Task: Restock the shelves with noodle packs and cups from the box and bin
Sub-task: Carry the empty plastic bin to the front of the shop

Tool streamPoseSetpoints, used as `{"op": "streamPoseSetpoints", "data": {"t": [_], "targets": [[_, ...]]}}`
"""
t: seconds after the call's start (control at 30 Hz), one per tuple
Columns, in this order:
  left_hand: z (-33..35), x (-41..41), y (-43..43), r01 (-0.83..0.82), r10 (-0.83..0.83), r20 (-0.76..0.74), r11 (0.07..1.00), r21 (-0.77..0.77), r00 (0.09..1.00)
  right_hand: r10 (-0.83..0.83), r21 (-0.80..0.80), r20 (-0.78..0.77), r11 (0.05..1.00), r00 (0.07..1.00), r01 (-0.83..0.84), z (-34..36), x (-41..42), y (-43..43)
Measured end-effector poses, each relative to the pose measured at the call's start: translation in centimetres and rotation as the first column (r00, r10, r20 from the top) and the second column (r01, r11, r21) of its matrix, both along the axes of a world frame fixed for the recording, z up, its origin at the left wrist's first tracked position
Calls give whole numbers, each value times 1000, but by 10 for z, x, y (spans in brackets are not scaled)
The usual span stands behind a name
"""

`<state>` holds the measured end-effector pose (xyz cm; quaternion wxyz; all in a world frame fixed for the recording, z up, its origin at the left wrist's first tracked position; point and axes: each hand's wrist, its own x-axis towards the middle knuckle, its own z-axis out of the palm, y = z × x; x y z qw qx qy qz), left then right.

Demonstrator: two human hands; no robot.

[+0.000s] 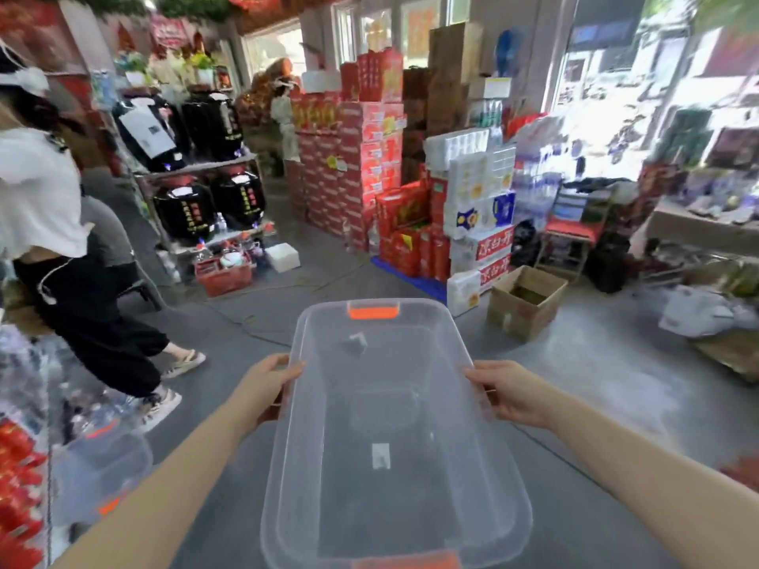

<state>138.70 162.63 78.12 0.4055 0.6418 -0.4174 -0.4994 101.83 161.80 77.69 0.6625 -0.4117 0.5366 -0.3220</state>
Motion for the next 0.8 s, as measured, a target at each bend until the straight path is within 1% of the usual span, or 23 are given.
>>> {"op": "streamPoseSetpoints", "data": {"t": [0.13,0.23,0.33,0.43,0.5,0.6,0.8], "targets": [[6,-8,-81,132,-133,30,991,17,991,-151,-2,9,989,988,151,3,-10,-29],[12,-23,-133,259,-260,64,966,26,963,-234,-14,14,972,972,234,6,-17,-44],[13,-48,-177,332,-333,77,943,27,940,-315,-29,11,949,949,315,5,-31,-56],[8,-80,-214,394,-397,71,918,43,915,-395,-12,20,918,918,396,2,-50,-70],[5,-106,-235,436,-438,65,899,52,896,-455,-5,-5,890,890,455,-2,-70,-83],[-2,-147,-275,469,-470,60,883,32,881,-489,-14,-53,872,871,489,-10,-104,-108],[4,-249,-366,528,-527,37,849,-22,849,-557,-46,-26,830,830,556,-4,-189,-173]]}}
